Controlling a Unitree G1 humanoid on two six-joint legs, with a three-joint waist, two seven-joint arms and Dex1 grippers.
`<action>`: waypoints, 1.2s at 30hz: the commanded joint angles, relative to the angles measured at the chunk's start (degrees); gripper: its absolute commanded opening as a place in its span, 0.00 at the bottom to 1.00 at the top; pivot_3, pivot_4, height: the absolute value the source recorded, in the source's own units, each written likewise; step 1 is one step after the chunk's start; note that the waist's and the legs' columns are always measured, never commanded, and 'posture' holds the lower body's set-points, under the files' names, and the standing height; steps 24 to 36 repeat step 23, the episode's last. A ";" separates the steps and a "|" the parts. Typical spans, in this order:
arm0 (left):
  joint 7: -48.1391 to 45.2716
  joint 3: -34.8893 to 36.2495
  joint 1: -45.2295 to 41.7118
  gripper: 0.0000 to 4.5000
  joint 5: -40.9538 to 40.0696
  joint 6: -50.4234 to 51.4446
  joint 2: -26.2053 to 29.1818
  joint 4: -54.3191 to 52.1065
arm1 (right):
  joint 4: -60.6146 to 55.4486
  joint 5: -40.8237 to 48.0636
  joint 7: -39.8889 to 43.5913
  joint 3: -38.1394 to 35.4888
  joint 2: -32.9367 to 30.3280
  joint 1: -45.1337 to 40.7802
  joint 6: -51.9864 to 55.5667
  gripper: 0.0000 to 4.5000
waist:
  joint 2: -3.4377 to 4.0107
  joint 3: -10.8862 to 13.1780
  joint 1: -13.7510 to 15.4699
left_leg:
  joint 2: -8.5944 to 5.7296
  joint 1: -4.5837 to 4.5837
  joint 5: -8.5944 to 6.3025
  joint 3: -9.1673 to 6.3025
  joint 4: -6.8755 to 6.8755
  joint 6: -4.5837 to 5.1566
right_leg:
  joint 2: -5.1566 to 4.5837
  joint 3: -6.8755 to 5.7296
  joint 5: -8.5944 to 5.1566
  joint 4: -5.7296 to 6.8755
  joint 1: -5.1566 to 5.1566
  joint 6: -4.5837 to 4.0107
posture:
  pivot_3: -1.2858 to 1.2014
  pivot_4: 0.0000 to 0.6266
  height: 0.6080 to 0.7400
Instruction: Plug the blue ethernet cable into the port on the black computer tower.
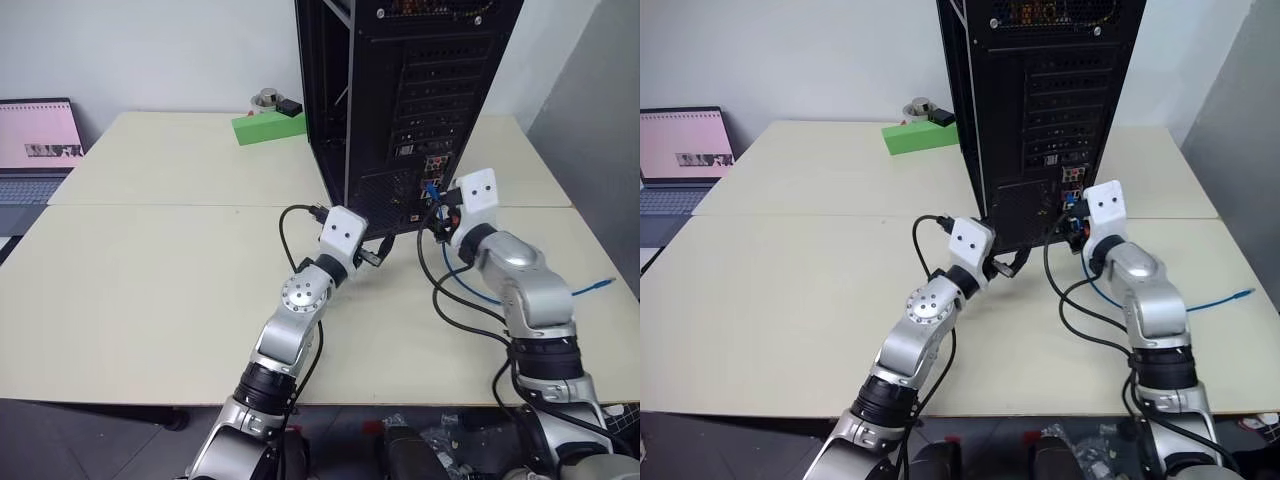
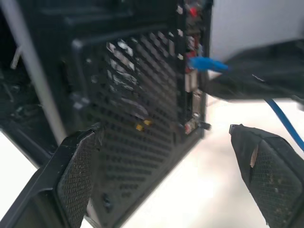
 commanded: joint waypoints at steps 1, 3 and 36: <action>-1.39 0.84 -1.59 1.00 -1.35 -0.77 -0.04 -2.83 | -5.53 2.12 2.99 -1.84 -2.43 0.69 0.10 0.83 | 0.00 0.00 -0.06 | 0.00 0.01 0.00 0.00 0.00 0.00 | 0.00 0.00 0.00 0.00 0.00 0.00 | 0.52 0.24 1.00; -2.82 1.22 -1.59 1.00 -2.65 0.39 0.29 -4.01 | -7.85 4.15 6.03 -3.37 -4.84 2.55 0.58 0.92 | 0.00 0.00 0.09 | 0.01 0.01 0.00 -0.02 0.00 0.00 | 0.01 -0.02 0.00 0.00 0.01 0.00 | 0.52 0.24 1.00; -34.54 15.01 5.73 1.00 -23.85 19.00 34.87 -21.83 | -3.47 17.96 29.51 -14.61 -21.35 7.66 -9.33 1.00 | -0.02 0.07 0.23 | 0.04 0.02 0.00 0.00 -0.01 0.00 | 0.00 -0.03 -0.02 -0.06 0.05 0.00 | 0.52 0.24 1.00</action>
